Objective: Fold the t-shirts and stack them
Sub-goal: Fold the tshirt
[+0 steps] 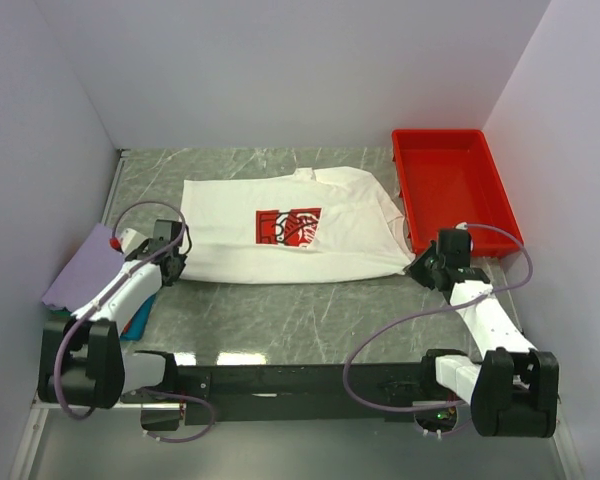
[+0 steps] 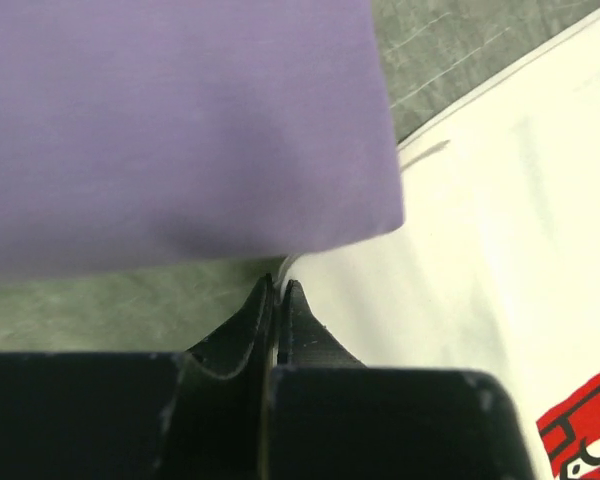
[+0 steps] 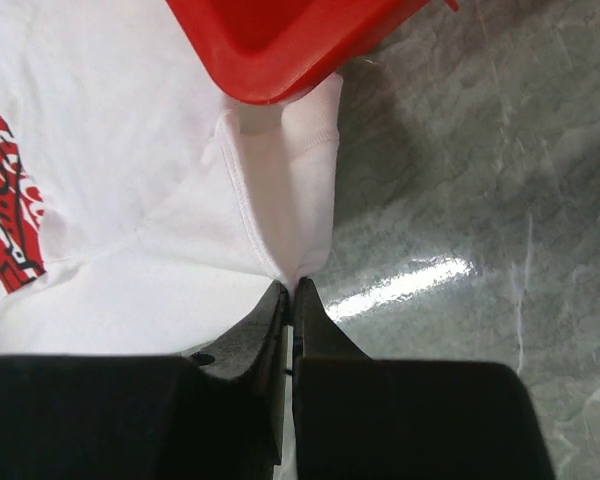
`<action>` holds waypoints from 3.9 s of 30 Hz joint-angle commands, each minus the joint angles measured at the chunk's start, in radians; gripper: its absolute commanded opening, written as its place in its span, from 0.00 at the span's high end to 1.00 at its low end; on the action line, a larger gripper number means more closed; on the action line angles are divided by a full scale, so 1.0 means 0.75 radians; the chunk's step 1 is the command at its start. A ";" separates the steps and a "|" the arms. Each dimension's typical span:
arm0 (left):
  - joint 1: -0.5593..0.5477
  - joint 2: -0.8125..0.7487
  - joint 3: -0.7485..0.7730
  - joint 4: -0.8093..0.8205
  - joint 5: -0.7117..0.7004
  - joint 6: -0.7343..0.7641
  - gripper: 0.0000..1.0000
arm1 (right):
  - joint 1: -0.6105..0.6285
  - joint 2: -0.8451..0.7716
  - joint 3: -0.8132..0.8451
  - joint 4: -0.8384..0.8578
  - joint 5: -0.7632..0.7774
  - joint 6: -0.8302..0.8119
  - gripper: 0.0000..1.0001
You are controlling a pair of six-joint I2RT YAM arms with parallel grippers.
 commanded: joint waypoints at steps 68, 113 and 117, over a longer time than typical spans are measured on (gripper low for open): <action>0.135 1.302 1.585 -0.188 0.130 0.418 0.38 | 0.303 1.858 2.287 -0.170 0.028 -0.476 0.59; 0.133 1.400 1.640 -0.202 0.136 0.445 0.99 | 0.266 1.952 2.298 -0.322 -0.050 -0.120 0.65; 0.133 1.392 1.640 -0.200 0.138 0.449 0.99 | 0.276 1.891 2.263 -0.324 -0.028 -0.181 0.55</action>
